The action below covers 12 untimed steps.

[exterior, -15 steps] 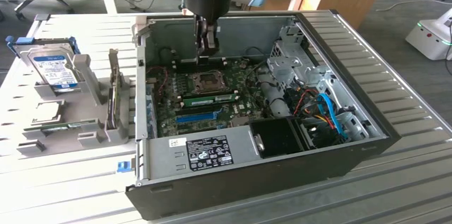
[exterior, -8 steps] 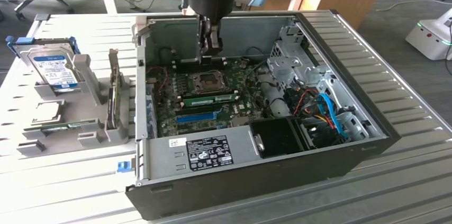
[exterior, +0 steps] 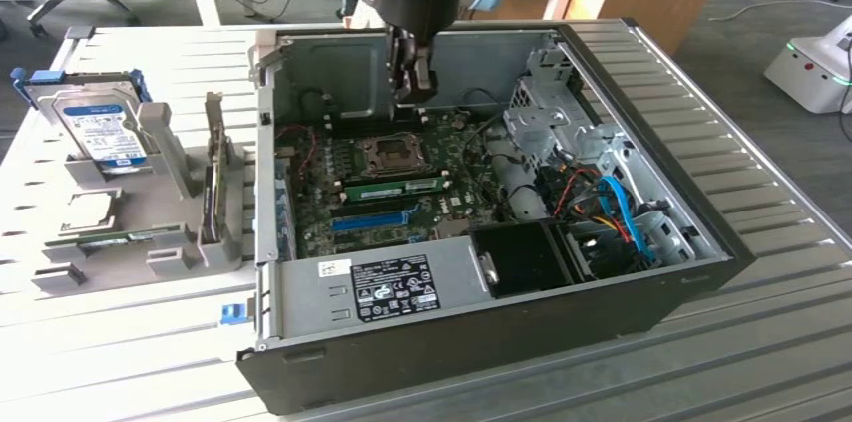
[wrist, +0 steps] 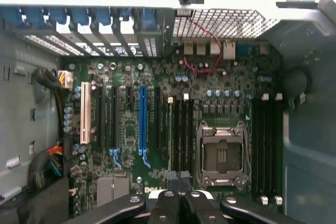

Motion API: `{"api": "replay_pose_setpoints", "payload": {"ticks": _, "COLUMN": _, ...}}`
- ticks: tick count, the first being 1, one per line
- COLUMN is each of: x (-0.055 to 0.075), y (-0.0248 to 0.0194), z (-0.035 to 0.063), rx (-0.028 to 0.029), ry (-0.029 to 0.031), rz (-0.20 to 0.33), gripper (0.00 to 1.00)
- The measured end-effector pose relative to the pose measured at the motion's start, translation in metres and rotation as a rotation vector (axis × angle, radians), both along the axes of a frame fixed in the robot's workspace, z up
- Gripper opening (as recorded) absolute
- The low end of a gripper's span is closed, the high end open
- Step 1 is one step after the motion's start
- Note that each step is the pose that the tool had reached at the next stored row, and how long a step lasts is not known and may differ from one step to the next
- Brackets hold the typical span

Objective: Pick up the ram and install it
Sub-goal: 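Press down the ram until it locks into place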

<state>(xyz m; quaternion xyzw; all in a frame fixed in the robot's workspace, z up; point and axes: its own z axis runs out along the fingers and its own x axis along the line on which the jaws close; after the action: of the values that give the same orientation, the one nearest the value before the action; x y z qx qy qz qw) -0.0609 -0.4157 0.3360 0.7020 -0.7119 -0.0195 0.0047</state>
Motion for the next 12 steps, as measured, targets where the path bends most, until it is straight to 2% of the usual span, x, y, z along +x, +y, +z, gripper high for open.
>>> {"api": "replay_pose_setpoints", "payload": {"ticks": 4, "x": 0.0064, "y": 0.0000, "z": 0.0000, "rx": 0.0000, "ry": 0.0000, "rz": 0.000, "gripper": 0.11}}
{"api": "replay_pose_setpoints", "payload": {"ticks": 12, "x": 0.0067, "y": 0.0000, "z": 0.0000, "rx": 0.0000, "ry": 0.0000, "rz": 0.000, "gripper": 0.11}}
